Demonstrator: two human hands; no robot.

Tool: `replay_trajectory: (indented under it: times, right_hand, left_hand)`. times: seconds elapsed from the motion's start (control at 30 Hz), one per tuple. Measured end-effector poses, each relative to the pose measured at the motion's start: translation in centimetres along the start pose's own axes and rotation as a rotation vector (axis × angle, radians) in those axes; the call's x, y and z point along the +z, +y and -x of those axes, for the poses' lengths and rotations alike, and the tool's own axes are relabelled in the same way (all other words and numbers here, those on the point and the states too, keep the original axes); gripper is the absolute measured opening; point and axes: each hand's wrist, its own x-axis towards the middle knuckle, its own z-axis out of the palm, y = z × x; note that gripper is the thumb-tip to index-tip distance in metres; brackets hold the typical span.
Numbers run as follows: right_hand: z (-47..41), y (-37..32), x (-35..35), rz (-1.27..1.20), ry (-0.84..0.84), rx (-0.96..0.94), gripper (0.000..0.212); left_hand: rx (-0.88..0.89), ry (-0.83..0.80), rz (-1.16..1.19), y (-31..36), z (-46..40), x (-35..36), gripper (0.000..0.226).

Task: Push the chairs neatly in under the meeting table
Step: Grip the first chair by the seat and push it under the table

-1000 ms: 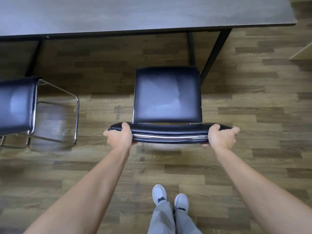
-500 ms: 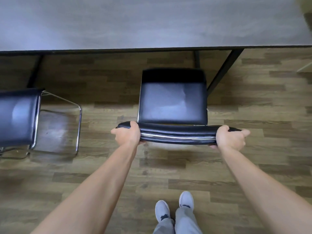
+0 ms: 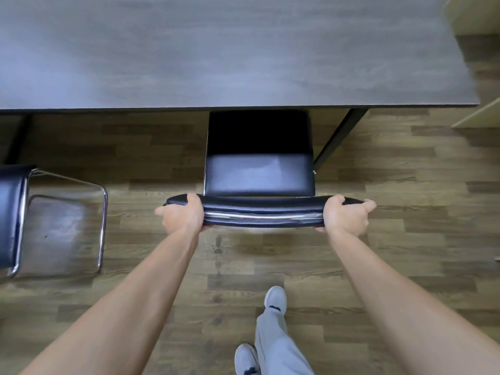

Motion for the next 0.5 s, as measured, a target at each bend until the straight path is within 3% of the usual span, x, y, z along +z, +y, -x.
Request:
replay_trajectory:
  times: [0.5]
  right_hand:
    - [-2.5, -5.5, 2.3, -0.03, -0.038, -0.011, 0.047]
  left_hand:
    - [-0.039, -0.012, 0.026, 5.3, -1.4, 3.3, 0.048]
